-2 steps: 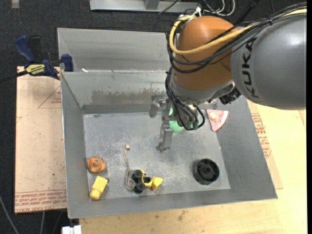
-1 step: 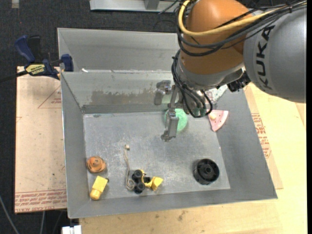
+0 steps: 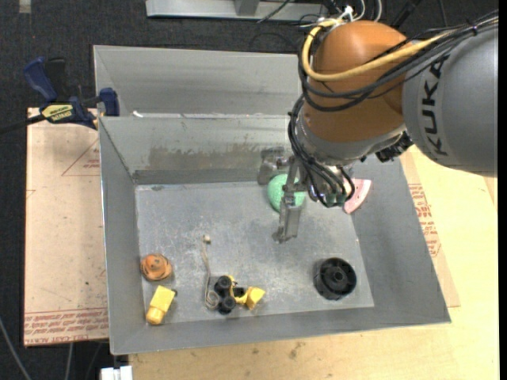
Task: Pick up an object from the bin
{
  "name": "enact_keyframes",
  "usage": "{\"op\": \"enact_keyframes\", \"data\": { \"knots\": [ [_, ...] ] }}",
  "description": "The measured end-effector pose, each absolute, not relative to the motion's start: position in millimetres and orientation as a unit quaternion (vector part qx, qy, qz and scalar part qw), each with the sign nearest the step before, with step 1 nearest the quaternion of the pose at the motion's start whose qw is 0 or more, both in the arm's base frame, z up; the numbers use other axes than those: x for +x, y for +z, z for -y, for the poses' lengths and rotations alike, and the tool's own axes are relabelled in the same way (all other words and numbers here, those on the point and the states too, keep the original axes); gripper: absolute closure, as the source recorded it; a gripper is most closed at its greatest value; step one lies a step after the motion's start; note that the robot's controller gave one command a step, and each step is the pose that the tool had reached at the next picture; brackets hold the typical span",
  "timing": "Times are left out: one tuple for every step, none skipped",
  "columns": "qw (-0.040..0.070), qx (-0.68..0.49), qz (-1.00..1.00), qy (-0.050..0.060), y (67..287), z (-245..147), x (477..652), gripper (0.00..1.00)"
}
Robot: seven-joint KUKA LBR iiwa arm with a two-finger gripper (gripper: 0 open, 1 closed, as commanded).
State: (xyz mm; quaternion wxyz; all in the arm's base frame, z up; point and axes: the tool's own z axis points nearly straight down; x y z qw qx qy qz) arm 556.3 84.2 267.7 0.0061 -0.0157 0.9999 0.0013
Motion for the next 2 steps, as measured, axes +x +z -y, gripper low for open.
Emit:
{"op": "enact_keyframes", "data": {
  "knots": [
    [0.001,-0.092,-0.996,0.000,218.5,-67.6,534.5,0.00],
    [0.002,-0.083,-0.997,0.001,172.4,-35.2,522.8,0.00]
  ]
}}
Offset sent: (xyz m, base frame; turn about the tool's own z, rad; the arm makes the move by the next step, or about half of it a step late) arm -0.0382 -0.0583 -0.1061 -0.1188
